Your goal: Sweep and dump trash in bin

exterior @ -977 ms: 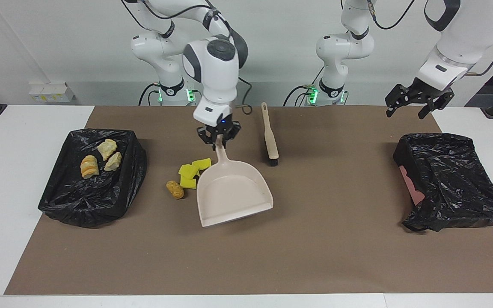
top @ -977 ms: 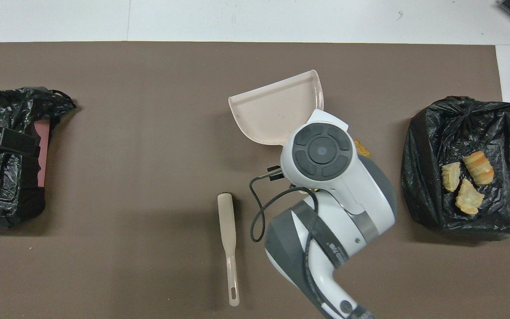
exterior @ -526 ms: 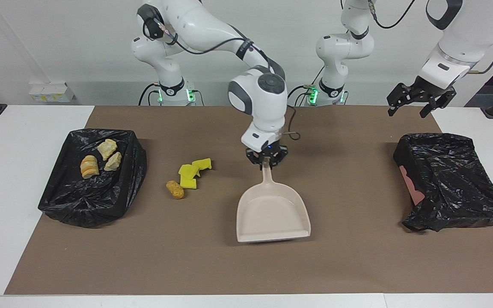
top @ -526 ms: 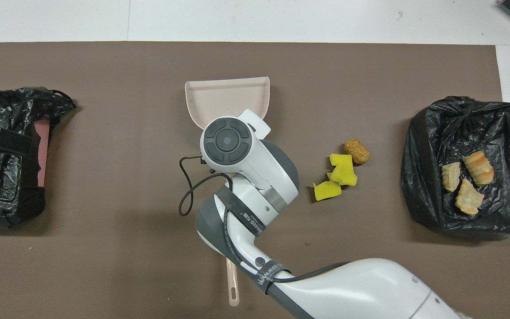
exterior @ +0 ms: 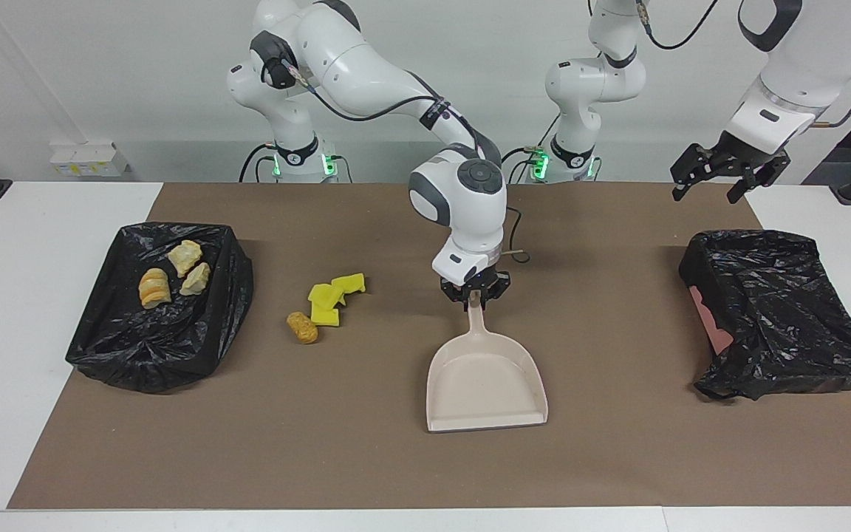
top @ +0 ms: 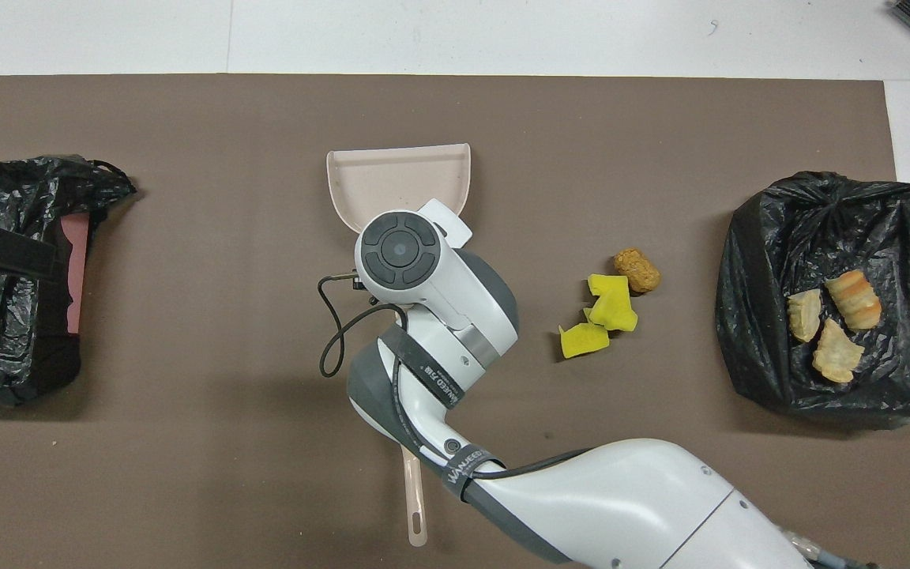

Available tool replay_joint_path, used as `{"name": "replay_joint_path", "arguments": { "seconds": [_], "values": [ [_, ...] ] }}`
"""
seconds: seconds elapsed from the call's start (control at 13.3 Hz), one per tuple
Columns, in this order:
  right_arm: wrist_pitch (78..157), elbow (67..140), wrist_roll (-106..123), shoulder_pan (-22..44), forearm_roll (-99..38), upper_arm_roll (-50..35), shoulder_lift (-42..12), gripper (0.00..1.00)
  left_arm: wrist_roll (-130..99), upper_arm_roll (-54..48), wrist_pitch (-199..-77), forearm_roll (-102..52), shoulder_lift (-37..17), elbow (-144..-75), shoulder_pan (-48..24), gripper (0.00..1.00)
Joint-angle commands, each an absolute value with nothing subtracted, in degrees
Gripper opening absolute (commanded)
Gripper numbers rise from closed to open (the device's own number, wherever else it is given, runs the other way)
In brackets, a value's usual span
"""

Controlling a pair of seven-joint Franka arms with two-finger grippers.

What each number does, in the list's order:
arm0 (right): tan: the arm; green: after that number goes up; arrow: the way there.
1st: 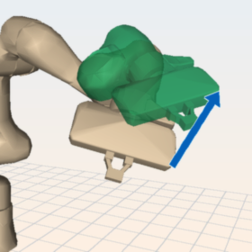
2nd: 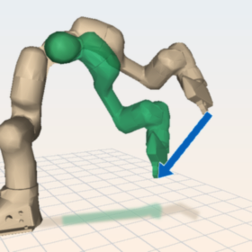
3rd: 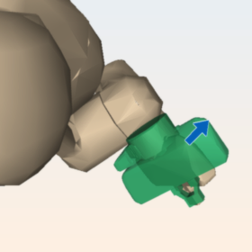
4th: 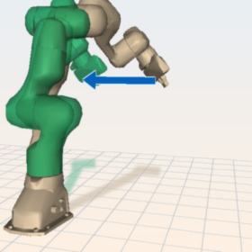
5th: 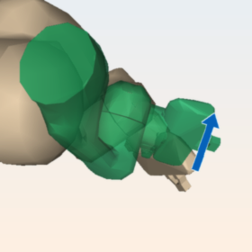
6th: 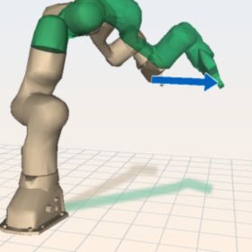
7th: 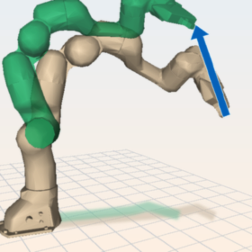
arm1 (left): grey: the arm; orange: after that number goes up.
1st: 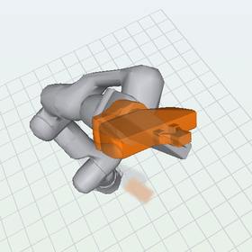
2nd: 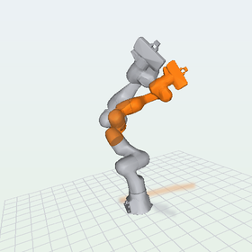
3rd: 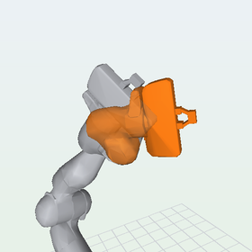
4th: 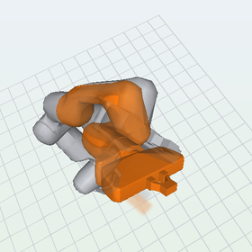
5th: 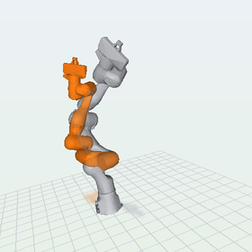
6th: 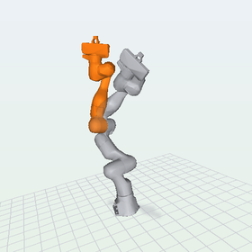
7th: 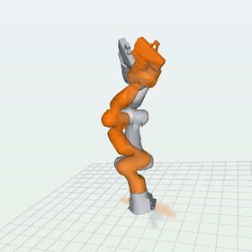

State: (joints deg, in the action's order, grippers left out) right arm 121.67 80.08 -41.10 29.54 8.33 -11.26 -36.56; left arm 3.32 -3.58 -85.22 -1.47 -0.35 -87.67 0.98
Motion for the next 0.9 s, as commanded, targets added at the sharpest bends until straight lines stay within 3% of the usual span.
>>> {"name": "replay_joint_path", "arguments": {
  "seconds": [0.0,0.3,0.83],
  "values": [
    [122.3,81.0,-40.0,29.4,8.0,-11.3,-35.9,1.0,2.8,-4.1,-84.5,-0.7,-0.5,-88.5,0.4,1.0],
    [117.2,85.1,-39.4,29.2,7.0,-12.1,-28.9,1.0,2.7,-4.2,-87.4,-1.0,-4.6,-88.5,-2.9,1.0],
    [118.7,113.3,-39.3,32.9,-3.1,-13.0,-6.8,1.0,-4.7,-4.2,-98.4,-1.1,-14.5,-88.6,-12.7,1.0]
  ]
}}
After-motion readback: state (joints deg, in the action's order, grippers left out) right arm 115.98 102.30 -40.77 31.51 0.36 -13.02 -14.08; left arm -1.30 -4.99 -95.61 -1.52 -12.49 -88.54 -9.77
